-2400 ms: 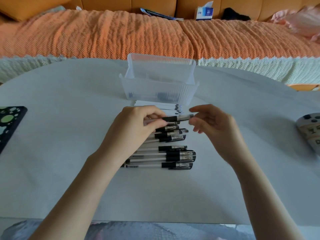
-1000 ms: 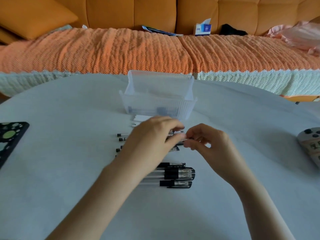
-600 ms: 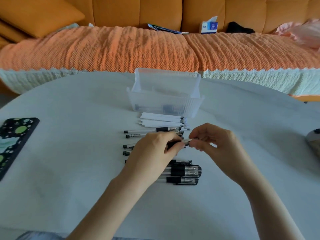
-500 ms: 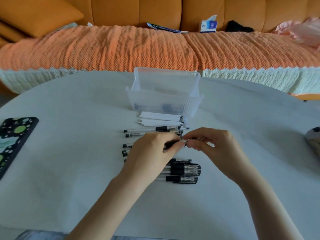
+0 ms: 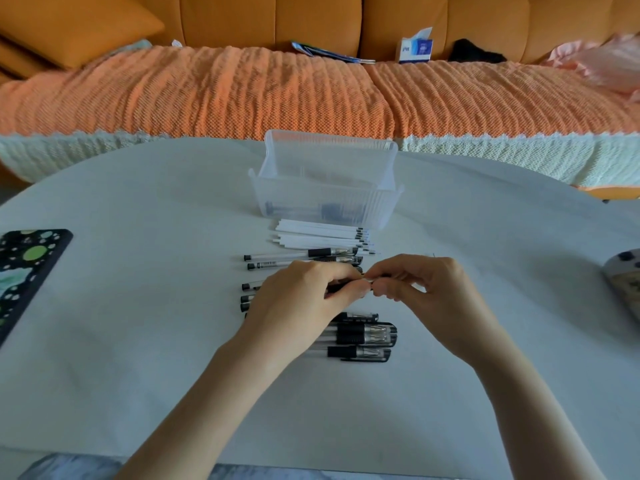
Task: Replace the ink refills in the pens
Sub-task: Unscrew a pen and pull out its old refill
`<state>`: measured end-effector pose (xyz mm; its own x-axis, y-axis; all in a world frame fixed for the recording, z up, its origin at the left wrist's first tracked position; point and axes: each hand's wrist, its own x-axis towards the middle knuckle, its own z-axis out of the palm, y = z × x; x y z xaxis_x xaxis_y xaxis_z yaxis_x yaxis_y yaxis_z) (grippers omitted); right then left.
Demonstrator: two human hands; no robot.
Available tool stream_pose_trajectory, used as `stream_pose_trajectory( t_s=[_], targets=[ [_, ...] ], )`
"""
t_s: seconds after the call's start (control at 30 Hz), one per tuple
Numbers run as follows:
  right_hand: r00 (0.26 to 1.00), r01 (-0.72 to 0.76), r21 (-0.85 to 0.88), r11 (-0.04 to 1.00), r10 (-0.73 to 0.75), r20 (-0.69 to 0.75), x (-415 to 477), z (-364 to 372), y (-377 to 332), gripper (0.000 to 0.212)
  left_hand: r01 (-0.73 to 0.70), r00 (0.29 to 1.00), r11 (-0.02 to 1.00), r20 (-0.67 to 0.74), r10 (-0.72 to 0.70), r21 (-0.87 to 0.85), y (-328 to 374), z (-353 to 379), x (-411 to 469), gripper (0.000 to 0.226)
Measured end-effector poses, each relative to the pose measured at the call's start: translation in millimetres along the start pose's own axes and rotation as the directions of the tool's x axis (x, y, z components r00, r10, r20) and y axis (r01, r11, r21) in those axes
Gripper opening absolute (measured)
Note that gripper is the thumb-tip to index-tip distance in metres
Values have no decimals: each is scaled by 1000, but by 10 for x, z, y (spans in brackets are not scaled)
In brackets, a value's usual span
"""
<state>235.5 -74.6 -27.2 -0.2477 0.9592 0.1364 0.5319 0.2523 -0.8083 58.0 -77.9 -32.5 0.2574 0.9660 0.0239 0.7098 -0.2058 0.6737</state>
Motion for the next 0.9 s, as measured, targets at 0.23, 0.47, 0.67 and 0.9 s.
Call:
stream_pose_trajectory(
  t_s=[0.23, 0.47, 0.67, 0.9],
  targets=[
    [1000, 13, -15, 1000, -14, -12, 4, 22, 3, 30, -2, 1000, 999, -5, 2, 50, -7, -6, 1, 25],
    [999, -42, 18, 999, 42, 4, 12, -6, 47, 18, -3, 1000, 997, 9, 3, 81, -49, 6, -8, 23],
    [994, -104, -89, 991, 100, -51, 18, -47, 176, 12, -4, 1000, 986, 27, 0, 166, -128, -117, -21, 27],
    [992, -30, -291, 956, 64, 108, 4, 75, 214, 8, -22, 1000, 993, -11, 24, 113, -129, -131, 21, 22]
  ],
)
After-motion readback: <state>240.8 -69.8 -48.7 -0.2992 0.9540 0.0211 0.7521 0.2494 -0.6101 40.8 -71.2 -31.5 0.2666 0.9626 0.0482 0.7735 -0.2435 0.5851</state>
